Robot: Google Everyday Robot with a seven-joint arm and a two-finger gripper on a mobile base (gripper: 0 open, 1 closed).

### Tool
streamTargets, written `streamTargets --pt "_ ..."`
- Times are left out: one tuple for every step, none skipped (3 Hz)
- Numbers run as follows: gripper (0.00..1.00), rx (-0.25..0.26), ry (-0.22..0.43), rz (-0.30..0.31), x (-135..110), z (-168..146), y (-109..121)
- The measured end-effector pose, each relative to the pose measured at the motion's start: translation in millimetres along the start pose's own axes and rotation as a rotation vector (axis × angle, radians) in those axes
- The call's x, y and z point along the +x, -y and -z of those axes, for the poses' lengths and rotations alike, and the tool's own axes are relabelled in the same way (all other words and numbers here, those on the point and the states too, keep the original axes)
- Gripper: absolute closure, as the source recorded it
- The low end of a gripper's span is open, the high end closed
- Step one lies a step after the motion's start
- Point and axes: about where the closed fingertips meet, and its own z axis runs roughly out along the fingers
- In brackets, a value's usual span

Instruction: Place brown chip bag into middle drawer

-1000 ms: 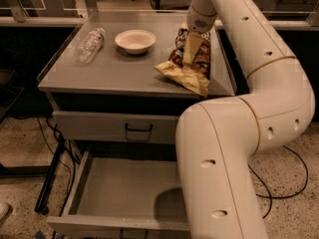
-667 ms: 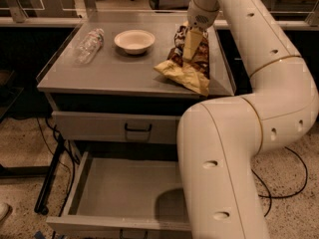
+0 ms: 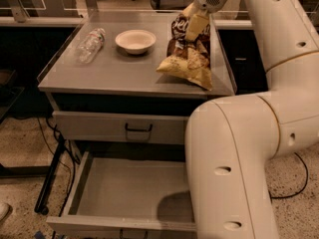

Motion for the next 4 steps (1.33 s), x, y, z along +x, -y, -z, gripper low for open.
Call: streamTargets --pt "1.00 0.024 0.012 0.012 -8.0 -0.5 6.4" --pt "1.00 0.045 0.014 0.005 -17.8 20.8 5.5" --pt "1.00 0.070 0.001 -0.021 -23.7 47.3 2.6" --pt "1.00 0.086 -0.029 -0.060 -24.9 78.8 -9.1"
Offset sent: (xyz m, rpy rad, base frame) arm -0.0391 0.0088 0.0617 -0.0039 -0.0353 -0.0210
